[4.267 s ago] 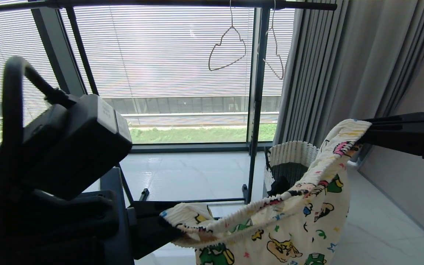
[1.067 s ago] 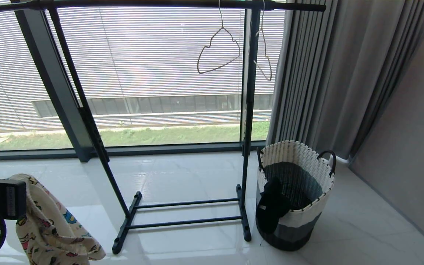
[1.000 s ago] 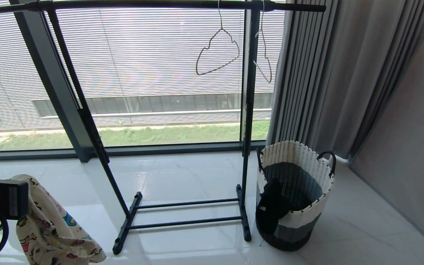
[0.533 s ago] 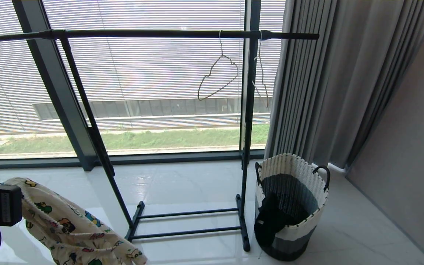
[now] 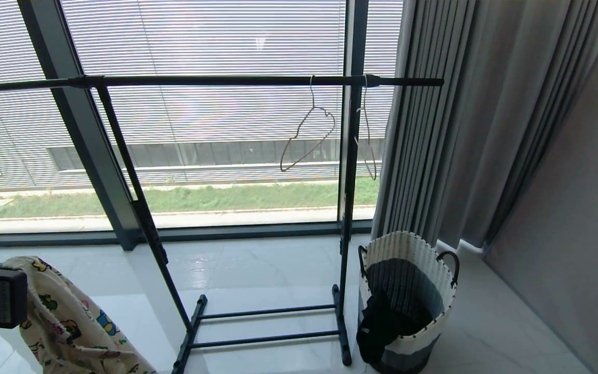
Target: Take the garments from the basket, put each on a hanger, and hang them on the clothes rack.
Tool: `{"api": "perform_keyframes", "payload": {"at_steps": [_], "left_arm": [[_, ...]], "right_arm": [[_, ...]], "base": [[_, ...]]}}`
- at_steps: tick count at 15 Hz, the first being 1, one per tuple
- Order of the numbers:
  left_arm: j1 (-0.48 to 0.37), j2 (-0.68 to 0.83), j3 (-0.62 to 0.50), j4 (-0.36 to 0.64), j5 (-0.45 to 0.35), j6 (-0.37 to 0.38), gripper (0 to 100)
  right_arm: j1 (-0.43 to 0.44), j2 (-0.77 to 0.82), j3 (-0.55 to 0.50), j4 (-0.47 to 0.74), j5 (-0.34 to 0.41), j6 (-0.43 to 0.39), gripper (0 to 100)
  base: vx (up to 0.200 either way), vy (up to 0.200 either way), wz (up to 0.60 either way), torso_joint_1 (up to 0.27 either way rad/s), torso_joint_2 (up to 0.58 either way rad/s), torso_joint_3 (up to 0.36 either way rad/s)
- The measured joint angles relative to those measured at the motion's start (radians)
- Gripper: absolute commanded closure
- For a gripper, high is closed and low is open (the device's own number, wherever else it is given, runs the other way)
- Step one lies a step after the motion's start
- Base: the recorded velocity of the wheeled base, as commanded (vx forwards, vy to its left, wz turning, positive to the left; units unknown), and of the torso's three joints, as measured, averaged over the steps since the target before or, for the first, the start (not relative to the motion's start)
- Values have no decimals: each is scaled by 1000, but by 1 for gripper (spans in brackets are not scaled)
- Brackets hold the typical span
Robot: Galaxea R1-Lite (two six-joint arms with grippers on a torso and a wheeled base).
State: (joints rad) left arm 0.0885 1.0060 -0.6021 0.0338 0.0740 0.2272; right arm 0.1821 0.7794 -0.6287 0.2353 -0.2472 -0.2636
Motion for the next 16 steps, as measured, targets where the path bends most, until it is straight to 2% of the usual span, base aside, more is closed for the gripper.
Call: {"api": "perform_keyframes", "payload": {"at_steps": [6,8,11,13,16], "left_arm": [[0,-27,20,-1,-3,3,100],[0,-29,22,0,-3,3,100],[0,-31,23,0,-2,3,100],[0,-31,24,0,-2,3,100],[0,-33,28,1,-3,3,100]], "right_arm": [[0,9,1,-17,13,-1,0],[0,10,2,-56,9,-7,0],[-13,10,4,-60,-4,-79,0],[-35,9,4,-70,4,-97,0],[-42,10,6,-76,55,-96,0]], "base": [[0,0,0,214,-478,-262],[0,0,0,56,-112,-63],[0,0,0,11,-19,-7],[0,0,0,0,0,0],[0,0,600,7,2,1]]}}
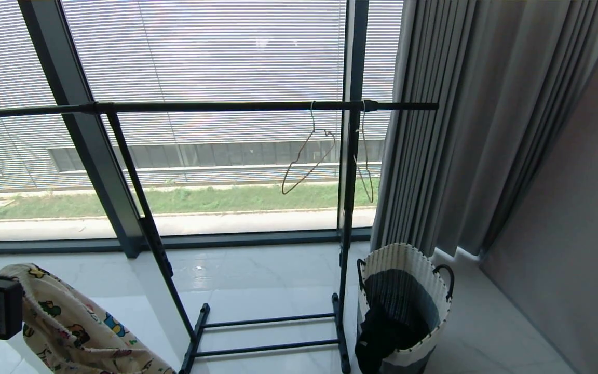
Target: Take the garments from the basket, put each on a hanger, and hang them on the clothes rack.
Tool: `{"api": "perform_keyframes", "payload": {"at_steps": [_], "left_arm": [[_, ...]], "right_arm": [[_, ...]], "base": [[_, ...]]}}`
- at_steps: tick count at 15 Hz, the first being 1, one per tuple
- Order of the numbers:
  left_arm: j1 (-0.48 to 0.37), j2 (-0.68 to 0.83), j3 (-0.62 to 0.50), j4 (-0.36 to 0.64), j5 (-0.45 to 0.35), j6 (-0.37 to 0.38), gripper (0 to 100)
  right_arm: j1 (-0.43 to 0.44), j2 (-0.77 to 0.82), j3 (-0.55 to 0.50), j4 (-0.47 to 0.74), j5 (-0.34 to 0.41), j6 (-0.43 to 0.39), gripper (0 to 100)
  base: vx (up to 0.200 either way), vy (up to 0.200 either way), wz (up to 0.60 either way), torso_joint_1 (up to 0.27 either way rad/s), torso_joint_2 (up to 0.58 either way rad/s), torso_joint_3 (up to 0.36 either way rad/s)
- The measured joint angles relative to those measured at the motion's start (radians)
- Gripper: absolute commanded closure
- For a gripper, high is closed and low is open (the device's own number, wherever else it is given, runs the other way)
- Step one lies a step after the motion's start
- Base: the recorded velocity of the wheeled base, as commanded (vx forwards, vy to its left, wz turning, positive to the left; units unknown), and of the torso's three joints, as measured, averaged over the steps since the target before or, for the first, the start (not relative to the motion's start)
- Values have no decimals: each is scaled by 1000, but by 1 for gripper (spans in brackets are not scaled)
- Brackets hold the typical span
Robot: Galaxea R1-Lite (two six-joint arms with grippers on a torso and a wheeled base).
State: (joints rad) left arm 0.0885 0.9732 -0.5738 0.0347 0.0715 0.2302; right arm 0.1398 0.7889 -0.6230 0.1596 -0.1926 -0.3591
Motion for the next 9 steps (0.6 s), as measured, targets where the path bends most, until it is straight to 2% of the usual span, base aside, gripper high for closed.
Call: {"api": "perform_keyframes", "payload": {"at_steps": [3,9], "left_arm": [[0,-2,0,-1,0,0,100],[0,-6,5,0,-2,-1,100]], "right_arm": [[0,1,0,-2,8,0,0],[0,3,3,-3,12,14,0]], "base": [[0,0,600,7,1,1],[0,0,0,0,0,0]]}}
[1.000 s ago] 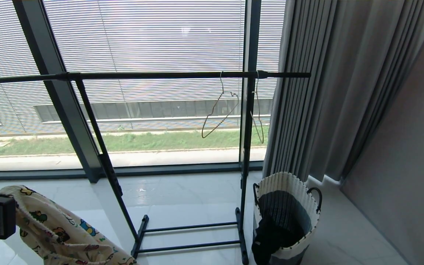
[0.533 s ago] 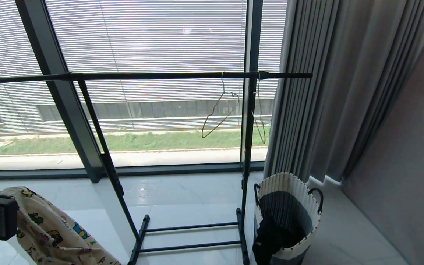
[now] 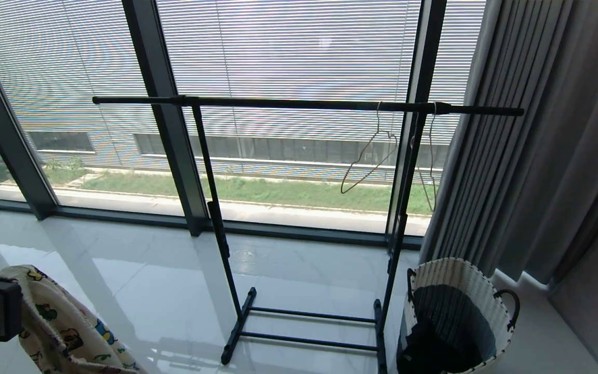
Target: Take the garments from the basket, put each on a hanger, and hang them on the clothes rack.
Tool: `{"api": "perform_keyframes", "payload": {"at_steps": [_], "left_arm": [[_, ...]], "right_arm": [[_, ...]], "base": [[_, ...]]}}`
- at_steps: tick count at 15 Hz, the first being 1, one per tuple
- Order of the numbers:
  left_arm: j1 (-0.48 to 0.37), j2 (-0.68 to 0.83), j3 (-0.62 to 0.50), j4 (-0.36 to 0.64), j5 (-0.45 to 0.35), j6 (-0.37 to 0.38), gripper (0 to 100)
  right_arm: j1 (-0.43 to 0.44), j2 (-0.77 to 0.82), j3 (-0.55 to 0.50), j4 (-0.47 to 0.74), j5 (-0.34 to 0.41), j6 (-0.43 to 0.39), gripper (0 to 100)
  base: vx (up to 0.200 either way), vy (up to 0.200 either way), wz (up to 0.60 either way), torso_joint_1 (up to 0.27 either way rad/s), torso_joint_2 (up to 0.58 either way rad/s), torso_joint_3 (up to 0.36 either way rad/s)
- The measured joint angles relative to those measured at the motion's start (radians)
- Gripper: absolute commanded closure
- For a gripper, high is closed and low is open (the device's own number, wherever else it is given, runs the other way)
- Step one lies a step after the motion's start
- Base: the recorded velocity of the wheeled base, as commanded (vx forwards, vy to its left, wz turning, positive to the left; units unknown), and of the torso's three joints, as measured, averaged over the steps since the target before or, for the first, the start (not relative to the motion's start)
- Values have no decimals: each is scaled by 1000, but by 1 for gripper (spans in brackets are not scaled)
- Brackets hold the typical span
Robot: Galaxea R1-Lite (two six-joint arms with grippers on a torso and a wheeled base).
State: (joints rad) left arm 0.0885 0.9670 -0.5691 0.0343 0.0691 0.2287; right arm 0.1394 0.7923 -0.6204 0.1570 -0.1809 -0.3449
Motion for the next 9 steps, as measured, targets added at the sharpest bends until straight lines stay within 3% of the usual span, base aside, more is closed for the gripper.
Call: {"api": "perform_keyframes", "payload": {"at_steps": [2,5,9], "left_arm": [[0,-4,0,-1,-17,0,100],[0,-6,-6,0,-43,1,100],[-3,-12,-10,0,-45,1,100]], "right_arm": [[0,6,1,-18,41,67,0],[0,16,0,-31,102,150,0],[0,49,-1,-112,109,214,0]], "base": [[0,0,0,0,0,0],[200,0,0,-6,-4,4],[200,0,0,4,1,0]]}}
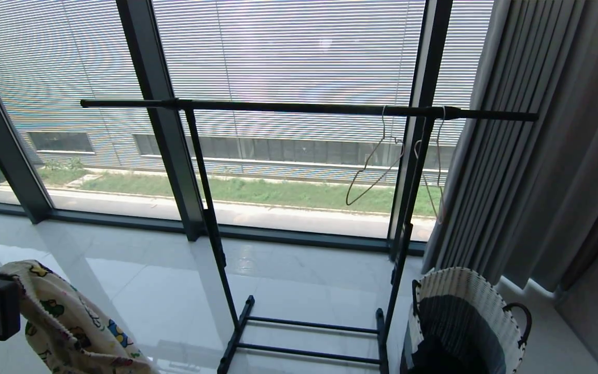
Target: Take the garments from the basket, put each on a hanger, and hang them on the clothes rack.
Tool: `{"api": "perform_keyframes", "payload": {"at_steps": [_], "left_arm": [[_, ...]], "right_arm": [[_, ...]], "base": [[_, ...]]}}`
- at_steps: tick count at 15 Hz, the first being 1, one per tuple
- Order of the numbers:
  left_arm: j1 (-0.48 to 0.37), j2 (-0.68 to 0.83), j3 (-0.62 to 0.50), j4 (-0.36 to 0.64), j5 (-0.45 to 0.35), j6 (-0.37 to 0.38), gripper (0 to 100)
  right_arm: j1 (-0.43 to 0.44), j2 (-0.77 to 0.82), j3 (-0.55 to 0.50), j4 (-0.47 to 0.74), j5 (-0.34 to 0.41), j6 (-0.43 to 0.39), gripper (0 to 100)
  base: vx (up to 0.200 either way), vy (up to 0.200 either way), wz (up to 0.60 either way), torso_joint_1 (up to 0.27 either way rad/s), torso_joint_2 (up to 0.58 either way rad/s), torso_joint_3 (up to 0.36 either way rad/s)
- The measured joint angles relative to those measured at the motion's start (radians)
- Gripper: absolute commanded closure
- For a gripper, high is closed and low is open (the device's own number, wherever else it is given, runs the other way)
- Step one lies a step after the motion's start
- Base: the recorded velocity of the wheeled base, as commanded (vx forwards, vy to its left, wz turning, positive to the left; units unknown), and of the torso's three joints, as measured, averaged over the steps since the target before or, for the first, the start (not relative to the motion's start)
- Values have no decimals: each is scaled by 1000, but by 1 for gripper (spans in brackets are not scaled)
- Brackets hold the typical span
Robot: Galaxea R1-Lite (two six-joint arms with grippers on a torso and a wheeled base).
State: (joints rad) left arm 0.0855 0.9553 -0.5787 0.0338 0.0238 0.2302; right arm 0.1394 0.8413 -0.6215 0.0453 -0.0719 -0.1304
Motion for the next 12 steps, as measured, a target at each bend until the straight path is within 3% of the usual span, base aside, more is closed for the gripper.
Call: {"api": "perform_keyframes", "payload": {"at_steps": [6,9,12], "left_arm": [[-2,-9,-7,-1,-2,0,100],[-30,-14,-27,-2,-50,0,100],[-65,-18,-35,-2,-60,0,100]], "right_arm": [[0,66,0,-86,2,2,0],[0,102,0,-100,2,9,0],[3,161,-6,-157,1,76,0]], "base": [[200,0,0,2,5,2],[200,0,0,1,-2,2],[200,0,0,4,6,-4]]}}
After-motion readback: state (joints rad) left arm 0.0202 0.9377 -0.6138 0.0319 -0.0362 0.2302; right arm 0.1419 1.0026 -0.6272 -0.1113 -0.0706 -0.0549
